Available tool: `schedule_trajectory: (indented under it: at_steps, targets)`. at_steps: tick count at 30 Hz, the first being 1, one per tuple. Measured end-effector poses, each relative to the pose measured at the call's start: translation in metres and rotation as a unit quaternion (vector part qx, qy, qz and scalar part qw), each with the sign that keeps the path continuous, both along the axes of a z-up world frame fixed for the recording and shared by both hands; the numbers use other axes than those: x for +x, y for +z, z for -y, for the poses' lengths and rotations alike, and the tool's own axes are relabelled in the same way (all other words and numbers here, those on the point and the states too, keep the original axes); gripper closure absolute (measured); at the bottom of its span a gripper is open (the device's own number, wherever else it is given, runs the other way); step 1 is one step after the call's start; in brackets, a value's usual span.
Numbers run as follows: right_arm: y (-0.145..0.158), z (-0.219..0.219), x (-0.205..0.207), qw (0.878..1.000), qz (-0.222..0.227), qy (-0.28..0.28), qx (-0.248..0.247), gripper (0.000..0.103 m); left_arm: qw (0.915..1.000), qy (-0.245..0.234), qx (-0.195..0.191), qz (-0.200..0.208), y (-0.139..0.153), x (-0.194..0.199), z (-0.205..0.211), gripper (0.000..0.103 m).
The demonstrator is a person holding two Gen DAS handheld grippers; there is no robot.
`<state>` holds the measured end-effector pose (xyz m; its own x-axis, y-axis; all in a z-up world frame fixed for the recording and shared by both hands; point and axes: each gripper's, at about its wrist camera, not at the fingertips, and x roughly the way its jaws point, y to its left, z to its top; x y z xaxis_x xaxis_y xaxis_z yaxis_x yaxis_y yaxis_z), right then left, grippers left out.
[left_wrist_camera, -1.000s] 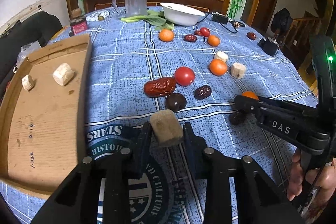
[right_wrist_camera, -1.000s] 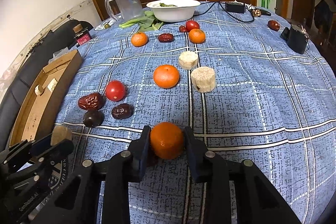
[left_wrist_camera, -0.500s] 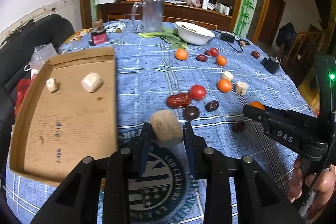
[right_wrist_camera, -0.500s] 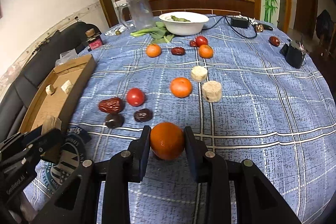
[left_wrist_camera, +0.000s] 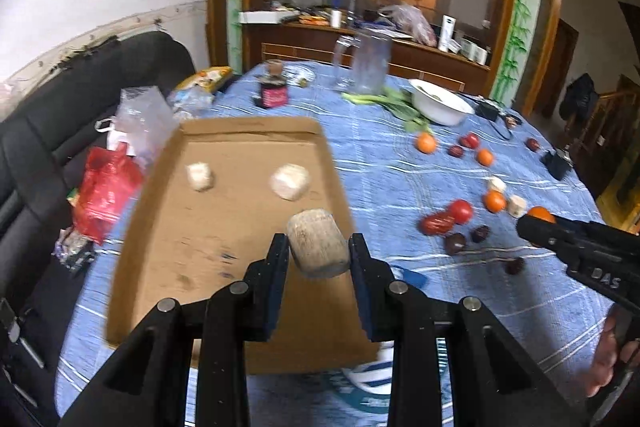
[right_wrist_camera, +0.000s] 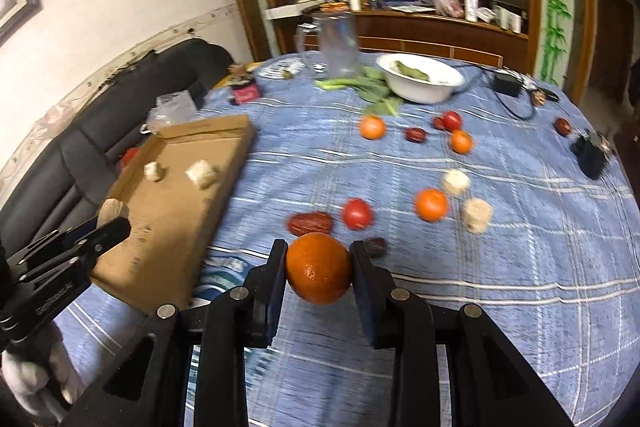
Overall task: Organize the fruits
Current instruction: 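Lower the beige block into the tray with the left gripper while the right gripper releases the tangerine there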
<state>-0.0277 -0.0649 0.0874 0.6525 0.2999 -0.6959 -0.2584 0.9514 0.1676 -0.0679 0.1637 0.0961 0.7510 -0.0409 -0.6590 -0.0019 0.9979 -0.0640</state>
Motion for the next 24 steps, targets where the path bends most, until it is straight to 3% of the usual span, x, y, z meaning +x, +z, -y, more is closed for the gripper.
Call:
schedule_trajectory:
  at_steps: [10,15,24]
  targets:
    - [0.013,-0.080,0.015,0.997,-0.016,0.073,0.031,0.069,0.9982,0.048,0.035,0.001,0.006,0.020,-0.061,0.073]
    - [0.004,-0.116,0.026,0.995,-0.023,0.094,0.024,0.069,0.9975,0.054,0.044,-0.009,-0.004,0.031,-0.077,0.073]
    - [-0.028,-0.161,0.062,0.993,-0.054,0.101,0.008,0.069,0.9961,0.064,0.027,-0.055,-0.035,0.066,-0.104,0.073]
